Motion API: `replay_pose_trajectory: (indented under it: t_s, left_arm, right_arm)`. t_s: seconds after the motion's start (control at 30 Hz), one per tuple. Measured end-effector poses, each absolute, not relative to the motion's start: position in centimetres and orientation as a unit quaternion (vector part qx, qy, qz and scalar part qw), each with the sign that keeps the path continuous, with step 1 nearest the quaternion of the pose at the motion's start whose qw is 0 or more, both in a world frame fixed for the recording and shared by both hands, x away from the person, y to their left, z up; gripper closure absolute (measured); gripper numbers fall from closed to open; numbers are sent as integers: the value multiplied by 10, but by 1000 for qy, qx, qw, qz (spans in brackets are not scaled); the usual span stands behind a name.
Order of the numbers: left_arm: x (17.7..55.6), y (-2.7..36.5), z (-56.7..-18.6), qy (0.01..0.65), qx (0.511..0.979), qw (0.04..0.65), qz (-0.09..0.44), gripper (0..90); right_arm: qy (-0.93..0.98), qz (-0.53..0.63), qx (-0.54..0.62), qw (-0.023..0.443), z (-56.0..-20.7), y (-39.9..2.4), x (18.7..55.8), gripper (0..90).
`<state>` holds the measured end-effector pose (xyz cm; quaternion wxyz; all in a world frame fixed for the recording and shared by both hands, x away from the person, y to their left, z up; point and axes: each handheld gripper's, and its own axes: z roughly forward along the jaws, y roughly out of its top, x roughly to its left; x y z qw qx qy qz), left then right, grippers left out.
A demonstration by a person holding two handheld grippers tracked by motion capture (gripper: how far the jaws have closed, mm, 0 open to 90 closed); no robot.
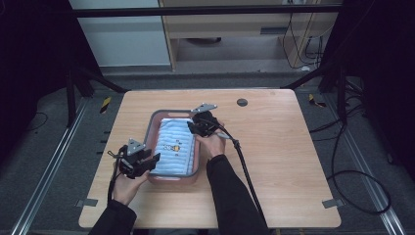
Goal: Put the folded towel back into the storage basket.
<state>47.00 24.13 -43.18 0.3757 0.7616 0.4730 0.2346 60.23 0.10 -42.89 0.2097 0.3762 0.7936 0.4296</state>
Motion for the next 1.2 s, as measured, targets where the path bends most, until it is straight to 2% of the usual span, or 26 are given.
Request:
replay_pose_trajectory:
  t_s: [0.17, 0.57, 0.8, 1.2]
  left_arm:
    - [466, 246, -423, 467, 751, 398, 244, 526]
    - [453, 262, -403, 459, 734, 432, 254, 398]
    - [450, 272, -402, 456, 728, 439, 263, 336]
    - [449, 299, -407, 476, 712, 429, 289, 308]
  right_arm:
    - [780, 452, 376, 213, -418, -12, 594, 575]
    - [744, 495, 393, 215, -394, -71, 566, 294]
    - [729, 499, 412, 224, -396, -112, 550, 241]
    - [727, 476, 432, 241, -414, -167, 524, 200]
